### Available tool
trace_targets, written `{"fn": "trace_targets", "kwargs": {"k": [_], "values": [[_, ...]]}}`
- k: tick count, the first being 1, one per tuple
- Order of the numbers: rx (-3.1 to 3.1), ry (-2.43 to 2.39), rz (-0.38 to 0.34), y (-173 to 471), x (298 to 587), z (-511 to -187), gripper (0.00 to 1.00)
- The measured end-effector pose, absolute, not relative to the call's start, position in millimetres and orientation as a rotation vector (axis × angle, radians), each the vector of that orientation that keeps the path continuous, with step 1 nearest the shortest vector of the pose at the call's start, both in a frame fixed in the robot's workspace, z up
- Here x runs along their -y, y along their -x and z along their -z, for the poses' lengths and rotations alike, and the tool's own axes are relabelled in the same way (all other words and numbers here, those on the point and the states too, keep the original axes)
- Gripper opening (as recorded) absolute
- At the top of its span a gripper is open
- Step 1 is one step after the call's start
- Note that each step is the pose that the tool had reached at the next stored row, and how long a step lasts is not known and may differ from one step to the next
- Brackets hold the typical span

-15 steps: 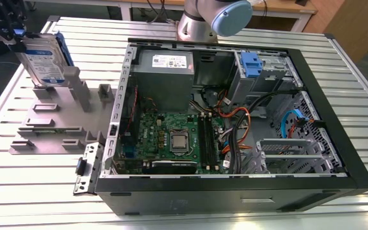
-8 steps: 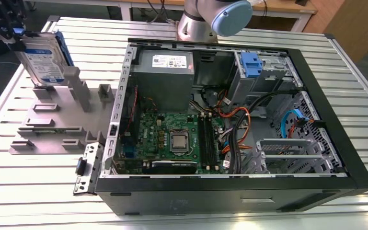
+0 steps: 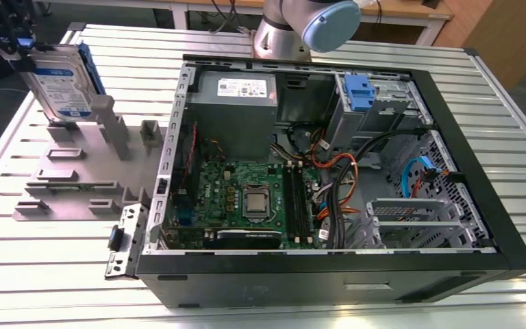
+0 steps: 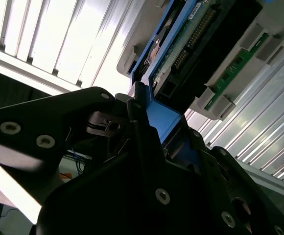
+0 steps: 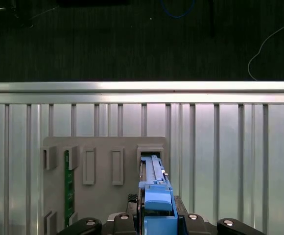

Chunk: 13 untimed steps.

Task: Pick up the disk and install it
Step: 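Pick up the disk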

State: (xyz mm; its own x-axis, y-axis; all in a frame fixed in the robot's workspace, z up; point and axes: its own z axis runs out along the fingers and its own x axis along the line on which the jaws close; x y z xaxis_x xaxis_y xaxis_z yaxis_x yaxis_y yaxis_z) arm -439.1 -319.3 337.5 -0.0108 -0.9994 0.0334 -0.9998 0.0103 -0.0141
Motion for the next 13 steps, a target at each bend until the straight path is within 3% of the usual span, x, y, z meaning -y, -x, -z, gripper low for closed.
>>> {"fn": "trace_targets", "kwargs": {"k": [13], "values": [[2.223, -2.200, -0.052, 439.1, 319.3, -342.8, 0.36]]}}
